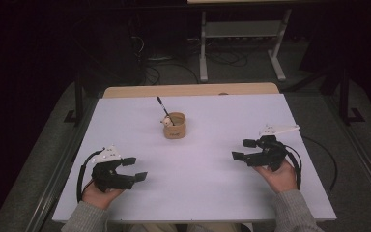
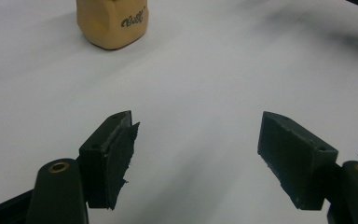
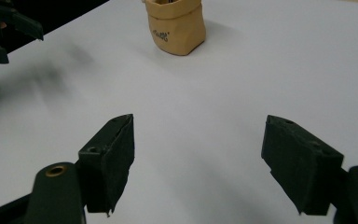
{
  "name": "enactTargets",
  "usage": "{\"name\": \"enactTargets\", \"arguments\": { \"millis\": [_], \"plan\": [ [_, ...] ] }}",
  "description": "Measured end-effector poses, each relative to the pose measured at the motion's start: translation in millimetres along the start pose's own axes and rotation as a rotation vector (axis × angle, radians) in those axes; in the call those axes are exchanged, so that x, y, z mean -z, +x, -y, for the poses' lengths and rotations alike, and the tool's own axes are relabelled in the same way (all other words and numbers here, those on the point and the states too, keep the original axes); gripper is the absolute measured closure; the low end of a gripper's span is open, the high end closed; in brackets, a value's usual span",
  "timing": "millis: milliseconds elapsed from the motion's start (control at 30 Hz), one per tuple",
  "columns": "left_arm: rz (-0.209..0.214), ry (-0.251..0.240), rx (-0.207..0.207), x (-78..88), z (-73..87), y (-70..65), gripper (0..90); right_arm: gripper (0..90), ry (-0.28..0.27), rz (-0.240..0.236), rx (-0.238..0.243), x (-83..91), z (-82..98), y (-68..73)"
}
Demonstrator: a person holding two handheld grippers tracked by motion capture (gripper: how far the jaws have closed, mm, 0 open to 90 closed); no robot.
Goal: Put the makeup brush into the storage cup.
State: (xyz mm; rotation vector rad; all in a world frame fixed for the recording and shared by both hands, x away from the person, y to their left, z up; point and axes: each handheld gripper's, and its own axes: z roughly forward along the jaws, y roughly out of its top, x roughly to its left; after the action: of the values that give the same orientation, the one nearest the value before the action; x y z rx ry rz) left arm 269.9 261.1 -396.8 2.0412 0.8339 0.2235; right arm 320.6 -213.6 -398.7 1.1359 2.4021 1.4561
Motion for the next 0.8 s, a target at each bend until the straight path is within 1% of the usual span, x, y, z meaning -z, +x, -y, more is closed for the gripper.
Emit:
{"name": "enactTargets", "arguments": {
  "millis": [33, 67, 200, 333, 500, 700, 800],
  "plan": [
    [0.0, 0.0, -0.001, 0.1, 0.0, 0.1, 26.3, 24.2, 0.0, -0.001, 0.003, 0.5, 1.4, -0.1],
    [0.0, -0.003, 0.001, 0.1, 0.0, 0.2, 26.2, 24.1, 0.006, 0.002, -0.005, 1.1, 2.4, 0.4],
    [-0.002, 0.0, 0.0, -0.1, 0.5, 0.8, 25.7, 24.0, 0.004, 0.007, 0.002, 3.6, 7.6, 1.6],
    [-0.002, 0.0, 0.002, 0.0, 0.7, 0.2, 25.4, 23.5, 0.004, -0.001, -0.008, 6.3, 11.9, 2.9],
    [-0.001, 0.005, 0.002, -0.6, 1.1, 0.0, 24.9, 23.4, 0.004, 0.002, 0.0, 10.4, 16.3, 7.1],
    [-0.001, 0.0, 0.001, -0.9, 0.9, -0.4, 23.8, 23.3, 0.006, 0.008, 0.001, 11.5, 24.3, 7.8],
    [-0.003, 0.002, 0.001, -0.9, 1.2, -0.4, 23.6, 23.3, 0.011, 0.013, -0.007, 11.3, 29.2, 8.6]
  ]
}}
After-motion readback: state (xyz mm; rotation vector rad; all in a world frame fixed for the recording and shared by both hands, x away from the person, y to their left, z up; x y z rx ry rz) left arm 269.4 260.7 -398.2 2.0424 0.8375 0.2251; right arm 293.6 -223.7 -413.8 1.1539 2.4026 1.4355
